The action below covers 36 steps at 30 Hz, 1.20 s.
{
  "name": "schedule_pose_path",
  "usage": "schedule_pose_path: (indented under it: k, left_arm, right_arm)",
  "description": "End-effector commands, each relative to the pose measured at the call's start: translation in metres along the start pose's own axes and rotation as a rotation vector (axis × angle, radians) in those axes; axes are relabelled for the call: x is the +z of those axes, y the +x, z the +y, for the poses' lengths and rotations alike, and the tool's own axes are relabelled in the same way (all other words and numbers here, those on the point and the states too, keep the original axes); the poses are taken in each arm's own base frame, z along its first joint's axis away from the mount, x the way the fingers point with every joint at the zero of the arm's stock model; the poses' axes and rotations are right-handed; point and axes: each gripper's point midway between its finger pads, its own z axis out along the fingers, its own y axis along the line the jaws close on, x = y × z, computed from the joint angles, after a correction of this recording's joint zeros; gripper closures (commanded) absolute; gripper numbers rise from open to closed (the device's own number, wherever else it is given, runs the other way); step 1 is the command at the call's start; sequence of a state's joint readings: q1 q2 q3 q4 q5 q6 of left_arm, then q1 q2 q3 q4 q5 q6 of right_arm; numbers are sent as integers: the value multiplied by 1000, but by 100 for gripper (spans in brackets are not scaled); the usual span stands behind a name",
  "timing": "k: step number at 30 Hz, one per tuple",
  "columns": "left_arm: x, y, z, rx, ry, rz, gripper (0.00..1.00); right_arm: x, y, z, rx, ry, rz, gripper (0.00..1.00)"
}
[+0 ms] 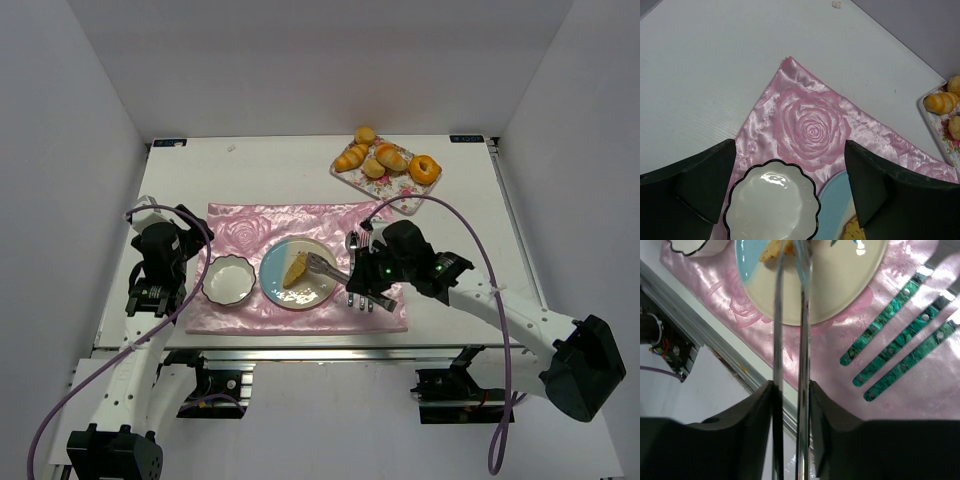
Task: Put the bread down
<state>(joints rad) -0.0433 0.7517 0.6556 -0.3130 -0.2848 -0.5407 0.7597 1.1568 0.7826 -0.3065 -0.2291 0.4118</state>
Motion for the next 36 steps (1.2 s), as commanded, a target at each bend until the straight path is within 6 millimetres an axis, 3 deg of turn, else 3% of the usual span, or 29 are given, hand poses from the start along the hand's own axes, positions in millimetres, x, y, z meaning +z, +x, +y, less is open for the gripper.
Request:
schedule_pose_path:
  k: [1, 6, 10, 13, 14, 16, 17, 20, 23, 28, 30, 31, 33, 34, 36]
  left_arm:
    - [-3, -9, -6, -18, 15, -24, 2]
    - [-4, -11, -5, -22, 8, -33, 2]
    - [-5, -11, -4, -22, 3, -34, 2]
    - [-6, -13, -3, -23, 0, -40, 2]
    - [-7, -14, -3, -23, 2, -44, 2]
    - [-8, -15, -3, -22, 1, -46, 2]
    - [-8, -15, -3, -20, 1, -46, 2]
    - [-9, -15, -1, -23, -3, -50, 2]
    - [-8, -15, -3, -20, 6, -50, 2]
    - [-5, -12, -2, -13, -6, -33, 2]
    - [-4, -13, -1, -13, -19, -33, 2]
    - [-3, -12, 0, -11, -23, -30, 2]
    - [-2, -11, 0, -5, -23, -24, 2]
    - [-1, -11, -1, -3, -24, -18, 2]
    - [0, -10, -2, 1, -27, -6, 2]
  right_arm:
    - [-16, -24, 2, -13, 48, -77, 57]
    - [-30, -36, -6, -6, 135, -115, 51]
    - [-43, -51, -25, 41, 272, -187, 55]
    - [-59, -66, -62, 83, 482, -283, 56]
    - [-69, -72, -88, 130, 587, -320, 57]
    - [-77, -72, -118, 188, 676, -338, 60]
    - [-86, -77, -144, 256, 736, -370, 61]
    - [-101, -66, -200, 361, 911, -412, 64]
    - [-110, -54, -239, 379, 1097, -420, 63]
    - [-83, -28, -278, 438, 1156, -259, 60]
    - [-77, -23, -283, 442, 1160, -242, 53]
    - [-75, -18, -287, 455, 1170, -231, 44]
    - [-76, -15, -287, 468, 1171, -222, 35]
    - [-78, -18, -284, 474, 1167, -238, 17]
    - [-84, -20, -279, 477, 1157, -253, 11]
